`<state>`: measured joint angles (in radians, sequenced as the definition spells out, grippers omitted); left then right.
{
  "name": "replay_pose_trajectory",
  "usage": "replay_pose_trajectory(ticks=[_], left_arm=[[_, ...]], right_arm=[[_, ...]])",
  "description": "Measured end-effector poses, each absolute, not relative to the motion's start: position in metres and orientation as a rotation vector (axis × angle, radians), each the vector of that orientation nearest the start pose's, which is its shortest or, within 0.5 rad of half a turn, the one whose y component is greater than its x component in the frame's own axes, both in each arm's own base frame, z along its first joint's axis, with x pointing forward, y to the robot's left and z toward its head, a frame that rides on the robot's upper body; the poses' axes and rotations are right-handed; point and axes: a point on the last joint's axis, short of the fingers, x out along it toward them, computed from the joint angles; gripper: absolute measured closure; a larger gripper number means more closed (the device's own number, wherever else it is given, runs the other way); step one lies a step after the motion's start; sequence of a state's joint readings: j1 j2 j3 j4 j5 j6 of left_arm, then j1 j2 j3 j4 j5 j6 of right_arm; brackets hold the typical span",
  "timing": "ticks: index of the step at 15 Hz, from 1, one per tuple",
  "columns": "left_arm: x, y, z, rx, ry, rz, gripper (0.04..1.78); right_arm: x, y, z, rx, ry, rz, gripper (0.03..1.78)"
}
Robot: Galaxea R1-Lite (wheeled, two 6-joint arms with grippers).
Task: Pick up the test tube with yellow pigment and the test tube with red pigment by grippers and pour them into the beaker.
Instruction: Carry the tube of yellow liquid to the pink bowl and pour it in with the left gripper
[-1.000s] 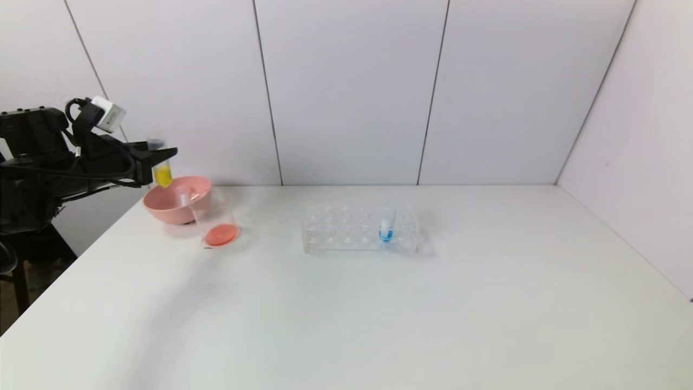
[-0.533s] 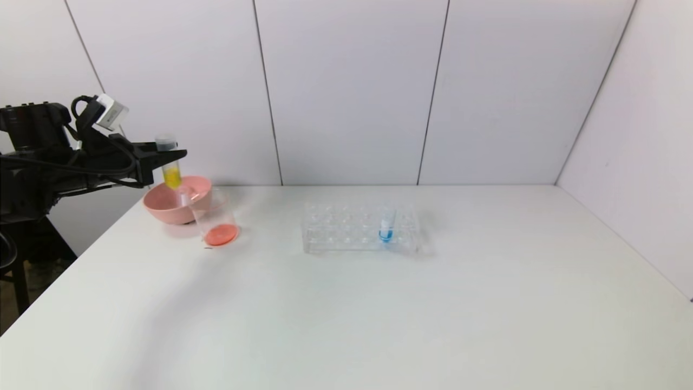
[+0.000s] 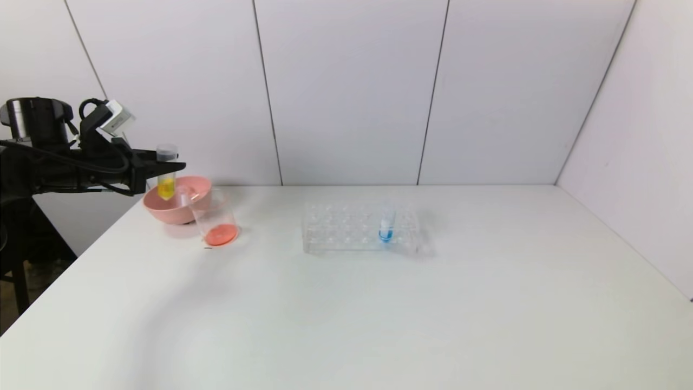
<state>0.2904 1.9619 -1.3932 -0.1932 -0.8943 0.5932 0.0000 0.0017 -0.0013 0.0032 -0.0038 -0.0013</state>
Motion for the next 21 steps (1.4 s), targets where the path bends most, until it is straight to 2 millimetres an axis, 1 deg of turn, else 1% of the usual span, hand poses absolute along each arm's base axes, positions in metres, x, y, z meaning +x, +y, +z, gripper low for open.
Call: replay_pose_trajectory(ticks=[4, 10, 13, 18, 21], left_arm=[[0.372, 0.100, 0.220, 0.484, 0.188, -0.713, 1.36], [0.365, 0.104, 0.226, 0.635, 0.271, -0.810, 1.36], [0.366, 0.109, 0.229, 0.677, 0.257, -0.799, 1.36], [0.365, 0.123, 0.231, 0.761, 0.238, -0.757, 1.36], [0.364, 0.126, 0.232, 0.802, 0.232, -0.755, 1.36]], right_arm=[[-0.023, 0.000, 0.076, -0.001, 0.003, -0.004, 0.11], [-0.023, 0.000, 0.076, -0.001, 0.003, -0.004, 0.11], [-0.023, 0.000, 0.076, -0.001, 0.003, -0.004, 0.11], [-0.023, 0.000, 0.076, -0.001, 0.003, -0.004, 0.11], [-0.023, 0.000, 0.076, -0.001, 0.003, -0.004, 0.11]])
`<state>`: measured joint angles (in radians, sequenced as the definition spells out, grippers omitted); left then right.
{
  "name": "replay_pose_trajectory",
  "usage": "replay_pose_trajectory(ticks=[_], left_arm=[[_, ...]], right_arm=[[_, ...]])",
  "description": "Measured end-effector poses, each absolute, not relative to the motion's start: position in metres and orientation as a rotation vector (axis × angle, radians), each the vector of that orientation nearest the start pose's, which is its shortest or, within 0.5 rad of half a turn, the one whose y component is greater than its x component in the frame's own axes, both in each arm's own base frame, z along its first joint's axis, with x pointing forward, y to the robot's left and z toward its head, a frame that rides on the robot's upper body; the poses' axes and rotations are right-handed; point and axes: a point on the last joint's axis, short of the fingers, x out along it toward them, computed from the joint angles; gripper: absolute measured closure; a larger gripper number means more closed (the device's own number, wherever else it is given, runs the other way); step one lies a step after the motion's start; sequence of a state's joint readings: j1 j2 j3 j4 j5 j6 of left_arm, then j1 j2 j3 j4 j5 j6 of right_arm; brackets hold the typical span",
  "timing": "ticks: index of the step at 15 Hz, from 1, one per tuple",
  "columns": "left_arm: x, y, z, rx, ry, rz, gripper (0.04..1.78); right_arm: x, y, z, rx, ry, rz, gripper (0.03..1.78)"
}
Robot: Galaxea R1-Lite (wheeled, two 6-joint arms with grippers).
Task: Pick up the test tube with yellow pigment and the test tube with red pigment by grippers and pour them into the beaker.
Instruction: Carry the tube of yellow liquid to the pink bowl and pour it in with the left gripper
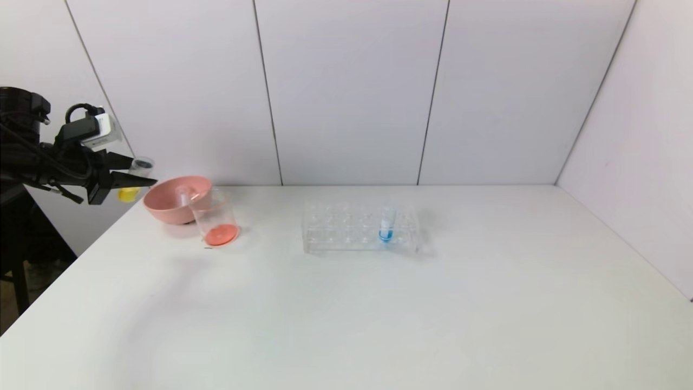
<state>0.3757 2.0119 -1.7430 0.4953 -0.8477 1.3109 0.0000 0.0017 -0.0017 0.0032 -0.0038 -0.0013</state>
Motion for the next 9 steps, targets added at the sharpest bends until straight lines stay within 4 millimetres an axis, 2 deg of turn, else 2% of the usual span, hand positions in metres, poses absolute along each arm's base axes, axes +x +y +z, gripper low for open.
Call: replay_pose_trajectory(ticks=[9], left_arm=[[0.3633, 0.1276, 0.2336, 0.877, 0.232, -0.745, 1.36]], right_arm=[[-0.0228, -0.0001, 0.0757, -0.001, 0.003, -0.004, 0.11]])
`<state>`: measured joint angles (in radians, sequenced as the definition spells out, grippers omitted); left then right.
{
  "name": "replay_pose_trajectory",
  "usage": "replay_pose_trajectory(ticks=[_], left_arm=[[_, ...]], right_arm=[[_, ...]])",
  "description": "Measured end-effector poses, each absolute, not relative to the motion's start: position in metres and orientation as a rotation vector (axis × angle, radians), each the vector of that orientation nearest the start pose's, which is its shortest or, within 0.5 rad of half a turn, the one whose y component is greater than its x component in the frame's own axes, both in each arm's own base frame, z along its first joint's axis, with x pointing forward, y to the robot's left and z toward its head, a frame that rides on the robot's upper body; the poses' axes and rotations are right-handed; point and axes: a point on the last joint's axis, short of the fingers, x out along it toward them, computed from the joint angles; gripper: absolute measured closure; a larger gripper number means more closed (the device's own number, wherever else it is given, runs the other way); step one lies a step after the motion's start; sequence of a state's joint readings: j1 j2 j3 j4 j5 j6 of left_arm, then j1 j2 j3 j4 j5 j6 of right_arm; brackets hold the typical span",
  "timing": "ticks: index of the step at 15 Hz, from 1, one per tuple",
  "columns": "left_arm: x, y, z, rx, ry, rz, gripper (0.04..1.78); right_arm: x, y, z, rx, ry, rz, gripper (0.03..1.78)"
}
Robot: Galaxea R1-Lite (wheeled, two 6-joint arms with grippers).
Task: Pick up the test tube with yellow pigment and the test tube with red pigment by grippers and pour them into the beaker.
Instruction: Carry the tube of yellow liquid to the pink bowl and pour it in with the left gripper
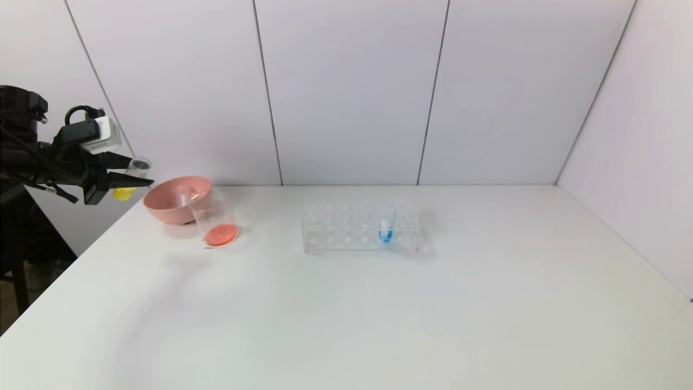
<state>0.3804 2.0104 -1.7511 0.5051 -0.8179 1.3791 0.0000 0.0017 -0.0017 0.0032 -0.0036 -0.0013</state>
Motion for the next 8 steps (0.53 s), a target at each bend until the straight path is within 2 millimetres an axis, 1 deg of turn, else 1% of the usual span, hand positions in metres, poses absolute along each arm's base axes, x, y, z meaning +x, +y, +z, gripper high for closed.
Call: replay_pose_trajectory(ticks=[4, 8], left_arm=[[0.3638, 0.1264, 0.2349, 0.910, 0.277, -0.759, 1.36], [0.3645, 0.1233, 0.2435, 0.996, 0.338, -0.798, 1.36]], right_arm=[[-0.0228, -0.0001, 0.0757, -0.001, 0.003, -0.004, 0.11], [-0.0228, -0.0001, 0.0757, -0.001, 0.003, -0.004, 0.11]])
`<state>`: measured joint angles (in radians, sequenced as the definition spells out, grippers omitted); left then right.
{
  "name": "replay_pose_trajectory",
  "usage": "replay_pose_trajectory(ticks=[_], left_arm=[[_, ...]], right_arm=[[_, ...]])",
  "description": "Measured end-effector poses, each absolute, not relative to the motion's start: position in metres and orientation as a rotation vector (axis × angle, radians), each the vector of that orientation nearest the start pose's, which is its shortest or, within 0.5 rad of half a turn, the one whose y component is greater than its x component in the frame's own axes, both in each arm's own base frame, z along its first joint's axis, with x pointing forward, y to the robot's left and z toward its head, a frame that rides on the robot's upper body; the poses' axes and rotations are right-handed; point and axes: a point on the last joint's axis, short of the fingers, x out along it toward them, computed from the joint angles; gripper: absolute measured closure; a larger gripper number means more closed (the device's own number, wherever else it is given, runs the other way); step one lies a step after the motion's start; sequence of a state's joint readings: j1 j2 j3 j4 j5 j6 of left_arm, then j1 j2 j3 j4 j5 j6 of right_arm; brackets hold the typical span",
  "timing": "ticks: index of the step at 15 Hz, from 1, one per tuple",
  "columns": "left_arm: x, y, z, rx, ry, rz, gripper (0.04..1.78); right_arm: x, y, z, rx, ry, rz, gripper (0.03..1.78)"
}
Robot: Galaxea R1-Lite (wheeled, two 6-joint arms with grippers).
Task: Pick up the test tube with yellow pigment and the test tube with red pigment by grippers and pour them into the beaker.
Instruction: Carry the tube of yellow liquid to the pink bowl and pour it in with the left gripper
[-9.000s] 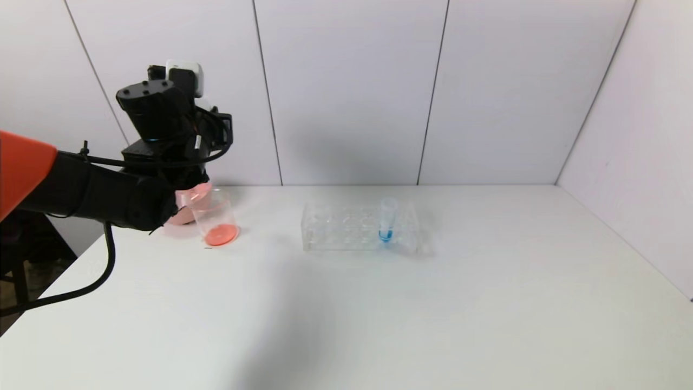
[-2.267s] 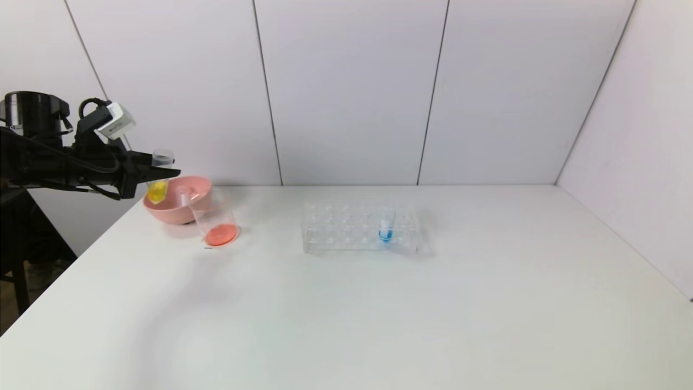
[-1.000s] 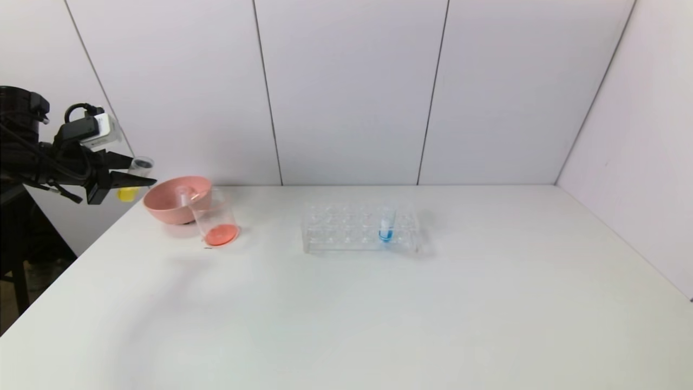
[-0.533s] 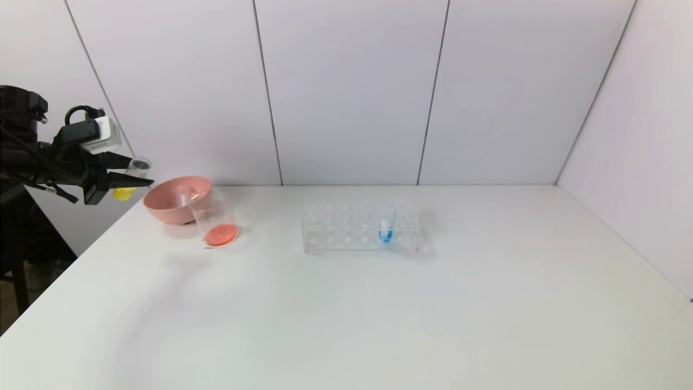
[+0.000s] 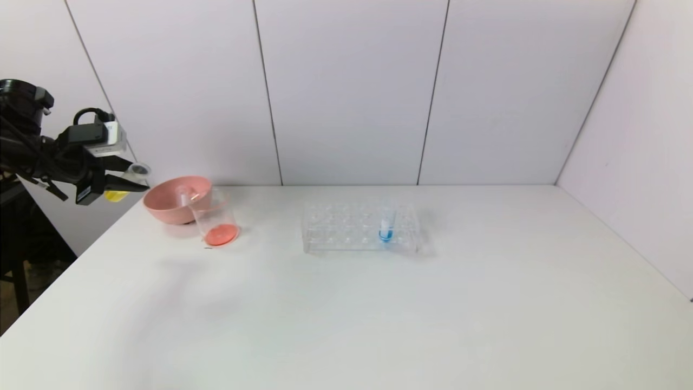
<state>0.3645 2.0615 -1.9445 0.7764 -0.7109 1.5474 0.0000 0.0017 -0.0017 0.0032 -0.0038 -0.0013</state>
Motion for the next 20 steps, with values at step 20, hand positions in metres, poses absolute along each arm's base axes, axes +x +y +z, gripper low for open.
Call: replay_pose_trajectory(ticks=[20], left_arm=[[0.379, 0.103, 0.233, 1.124, 0.448, -0.825, 1.36]], right_arm=[[-0.023, 0.000, 0.076, -0.001, 0.004, -0.004, 0.11]])
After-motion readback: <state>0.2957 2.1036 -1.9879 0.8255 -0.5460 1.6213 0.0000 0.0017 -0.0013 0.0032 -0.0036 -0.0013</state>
